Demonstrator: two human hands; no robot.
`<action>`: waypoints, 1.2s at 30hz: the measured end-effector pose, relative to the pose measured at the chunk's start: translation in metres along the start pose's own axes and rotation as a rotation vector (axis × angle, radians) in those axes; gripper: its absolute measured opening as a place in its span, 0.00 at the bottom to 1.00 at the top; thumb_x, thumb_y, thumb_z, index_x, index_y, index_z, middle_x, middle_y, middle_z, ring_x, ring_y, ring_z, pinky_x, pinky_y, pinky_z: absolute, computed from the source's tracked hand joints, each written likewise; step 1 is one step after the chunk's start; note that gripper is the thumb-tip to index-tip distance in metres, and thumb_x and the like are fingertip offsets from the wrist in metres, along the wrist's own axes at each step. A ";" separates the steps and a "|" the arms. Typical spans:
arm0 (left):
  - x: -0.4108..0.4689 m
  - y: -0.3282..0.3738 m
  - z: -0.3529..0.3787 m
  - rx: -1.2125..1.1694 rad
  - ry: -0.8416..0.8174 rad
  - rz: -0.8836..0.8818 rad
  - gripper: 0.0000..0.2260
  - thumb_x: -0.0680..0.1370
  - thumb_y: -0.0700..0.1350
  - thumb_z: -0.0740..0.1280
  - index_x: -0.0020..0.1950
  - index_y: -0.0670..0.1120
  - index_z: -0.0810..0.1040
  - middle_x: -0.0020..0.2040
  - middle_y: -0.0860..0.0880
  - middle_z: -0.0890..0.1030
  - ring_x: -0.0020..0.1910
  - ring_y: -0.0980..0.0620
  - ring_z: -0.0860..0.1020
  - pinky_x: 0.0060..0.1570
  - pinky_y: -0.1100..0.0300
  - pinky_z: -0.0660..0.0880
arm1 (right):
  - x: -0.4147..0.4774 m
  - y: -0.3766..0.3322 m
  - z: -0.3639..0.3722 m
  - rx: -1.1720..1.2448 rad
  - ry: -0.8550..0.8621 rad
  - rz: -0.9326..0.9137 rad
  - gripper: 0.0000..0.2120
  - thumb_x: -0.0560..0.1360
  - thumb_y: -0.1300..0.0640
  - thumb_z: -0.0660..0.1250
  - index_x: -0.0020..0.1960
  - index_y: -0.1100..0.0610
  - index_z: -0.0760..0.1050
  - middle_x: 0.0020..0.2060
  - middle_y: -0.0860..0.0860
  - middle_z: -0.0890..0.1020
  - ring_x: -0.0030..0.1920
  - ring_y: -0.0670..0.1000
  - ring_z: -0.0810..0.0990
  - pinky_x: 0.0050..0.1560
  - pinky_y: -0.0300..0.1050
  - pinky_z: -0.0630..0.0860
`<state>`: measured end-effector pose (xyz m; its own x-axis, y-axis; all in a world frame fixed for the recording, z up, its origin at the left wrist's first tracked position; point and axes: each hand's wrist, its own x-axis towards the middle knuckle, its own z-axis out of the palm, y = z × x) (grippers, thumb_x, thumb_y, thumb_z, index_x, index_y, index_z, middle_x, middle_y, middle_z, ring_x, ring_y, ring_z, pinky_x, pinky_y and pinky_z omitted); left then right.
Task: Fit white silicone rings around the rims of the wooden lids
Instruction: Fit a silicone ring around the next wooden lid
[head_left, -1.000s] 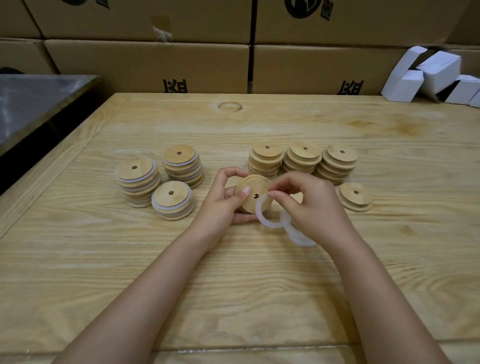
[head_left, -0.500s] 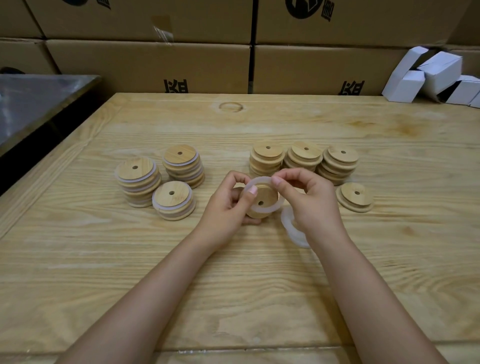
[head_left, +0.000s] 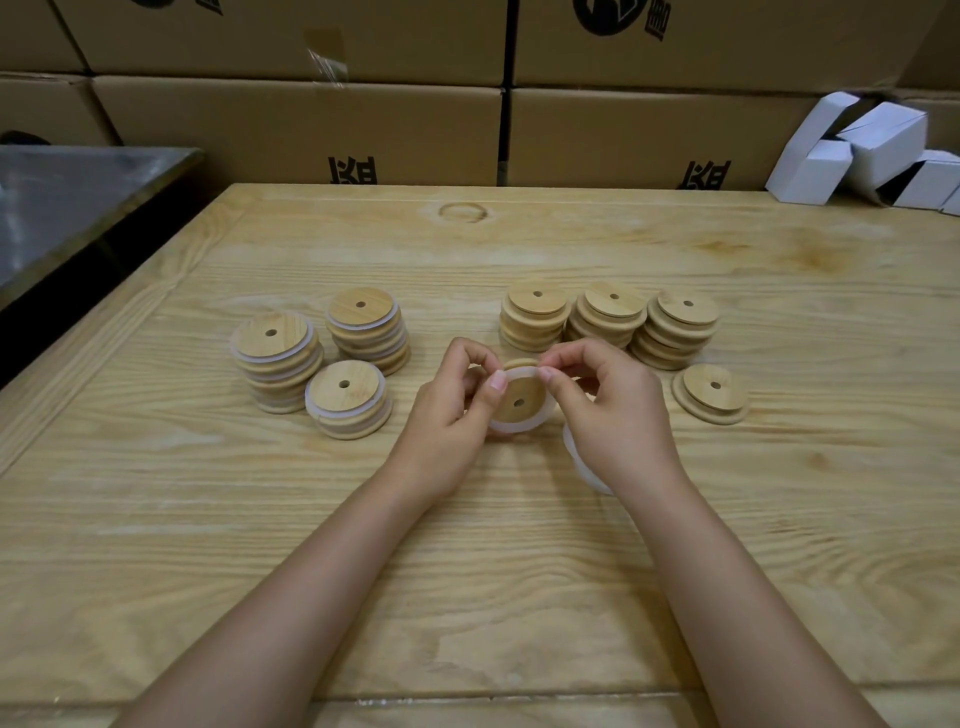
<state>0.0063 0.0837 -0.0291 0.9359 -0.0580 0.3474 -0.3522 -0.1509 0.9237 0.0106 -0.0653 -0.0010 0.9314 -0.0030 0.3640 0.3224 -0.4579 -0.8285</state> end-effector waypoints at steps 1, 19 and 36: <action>0.000 -0.001 0.000 0.012 0.007 0.009 0.05 0.77 0.50 0.61 0.43 0.60 0.69 0.40 0.39 0.77 0.41 0.34 0.75 0.41 0.33 0.75 | 0.000 0.000 0.000 -0.008 0.000 -0.003 0.05 0.73 0.61 0.69 0.41 0.52 0.78 0.41 0.45 0.82 0.43 0.45 0.79 0.45 0.38 0.74; 0.004 -0.003 0.002 -0.087 0.237 -0.096 0.08 0.76 0.37 0.67 0.40 0.47 0.73 0.39 0.48 0.80 0.43 0.48 0.82 0.37 0.47 0.81 | 0.001 0.002 0.002 -0.113 -0.006 -0.084 0.03 0.73 0.63 0.69 0.41 0.57 0.78 0.39 0.48 0.79 0.41 0.45 0.76 0.43 0.34 0.71; 0.011 -0.002 -0.011 -0.183 0.102 -0.241 0.05 0.77 0.35 0.65 0.41 0.43 0.72 0.35 0.49 0.80 0.38 0.59 0.81 0.36 0.61 0.80 | 0.005 0.009 -0.001 -0.162 -0.030 -0.023 0.04 0.73 0.63 0.68 0.42 0.56 0.78 0.40 0.47 0.79 0.41 0.44 0.76 0.42 0.26 0.68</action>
<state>0.0178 0.0938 -0.0253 0.9910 0.0584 0.1207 -0.1227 0.0319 0.9919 0.0176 -0.0701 -0.0063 0.9294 0.0347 0.3674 0.3145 -0.5950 -0.7396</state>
